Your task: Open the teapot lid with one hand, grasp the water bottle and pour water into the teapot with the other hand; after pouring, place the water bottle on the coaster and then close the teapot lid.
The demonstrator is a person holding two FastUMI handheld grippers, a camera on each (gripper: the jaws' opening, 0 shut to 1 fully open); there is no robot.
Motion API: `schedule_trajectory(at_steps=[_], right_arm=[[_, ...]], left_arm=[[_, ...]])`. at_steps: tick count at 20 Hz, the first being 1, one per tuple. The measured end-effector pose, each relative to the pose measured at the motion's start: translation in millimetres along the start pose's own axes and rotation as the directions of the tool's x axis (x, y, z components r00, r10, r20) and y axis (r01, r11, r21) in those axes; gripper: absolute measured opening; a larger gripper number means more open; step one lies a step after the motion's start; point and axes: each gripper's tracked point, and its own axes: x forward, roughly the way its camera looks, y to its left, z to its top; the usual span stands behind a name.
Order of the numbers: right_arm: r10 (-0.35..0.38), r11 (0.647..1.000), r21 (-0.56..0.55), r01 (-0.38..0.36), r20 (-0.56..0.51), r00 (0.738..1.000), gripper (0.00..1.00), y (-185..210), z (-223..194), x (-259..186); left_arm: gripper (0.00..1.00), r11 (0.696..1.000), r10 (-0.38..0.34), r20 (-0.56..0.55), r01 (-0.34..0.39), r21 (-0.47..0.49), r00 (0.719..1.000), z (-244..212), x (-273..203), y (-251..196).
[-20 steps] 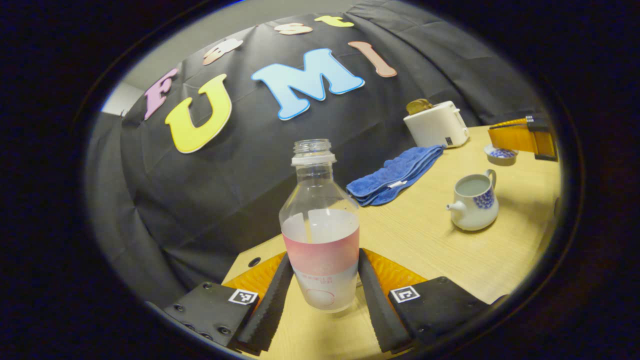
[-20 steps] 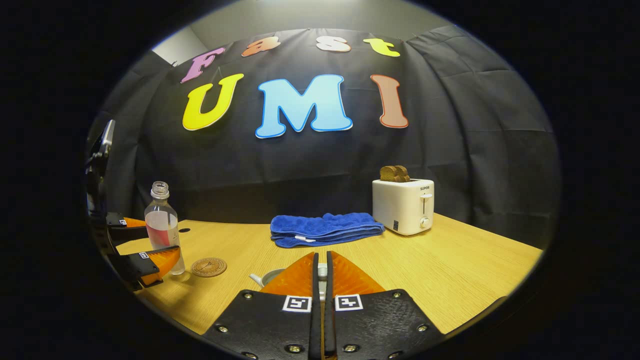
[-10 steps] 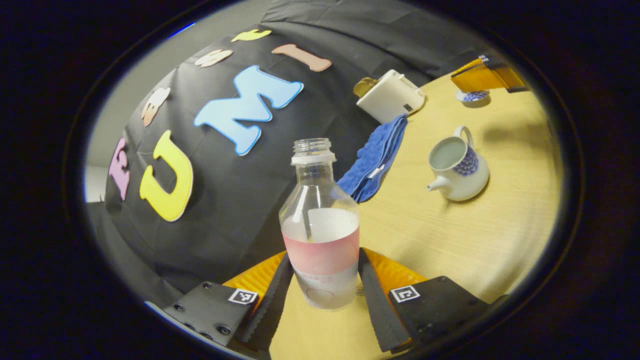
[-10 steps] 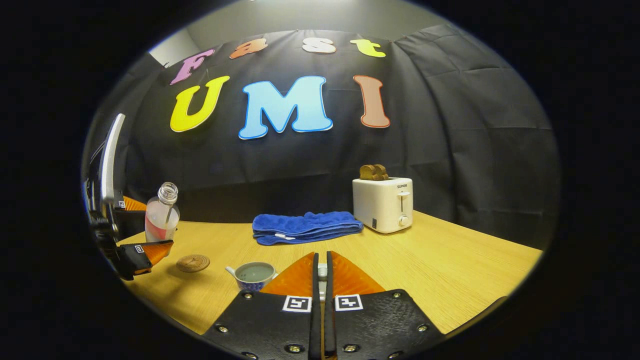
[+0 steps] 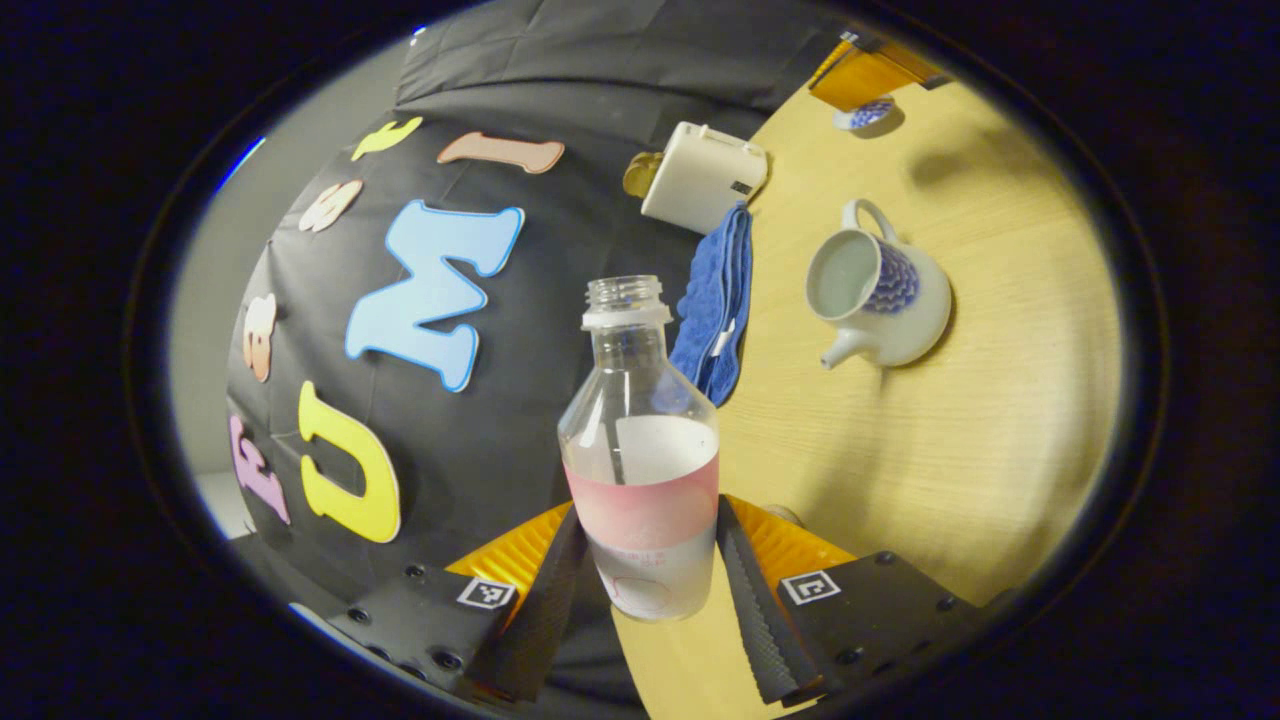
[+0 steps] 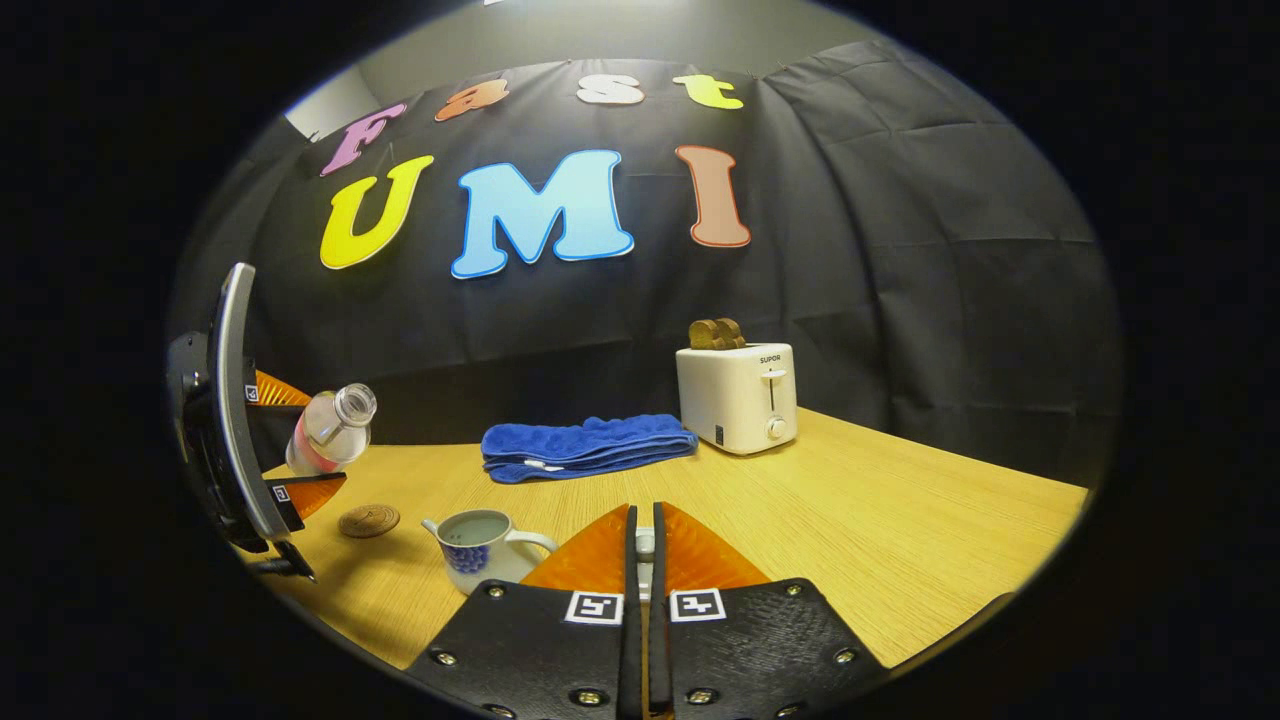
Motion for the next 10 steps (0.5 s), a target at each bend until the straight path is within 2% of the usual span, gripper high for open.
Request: schedule_trajectory(at_steps=[4,10], right_arm=[[-0.001,1.0,0.008,0.001,0.002,1.0,0.03,-2.7,-1.5,-1.8],[0.008,1.0,0.022,-0.008,0.004,1.0,0.03,-2.9,-1.2,-3.8]], left_arm=[[0.87,0.989,0.011,0.0,-0.011,0.149,1.0,4.6,2.8,5.2],[0.88,0.947,0.003,-0.012,0.001,0.32,1.0,11.2,7.8,2.9]])
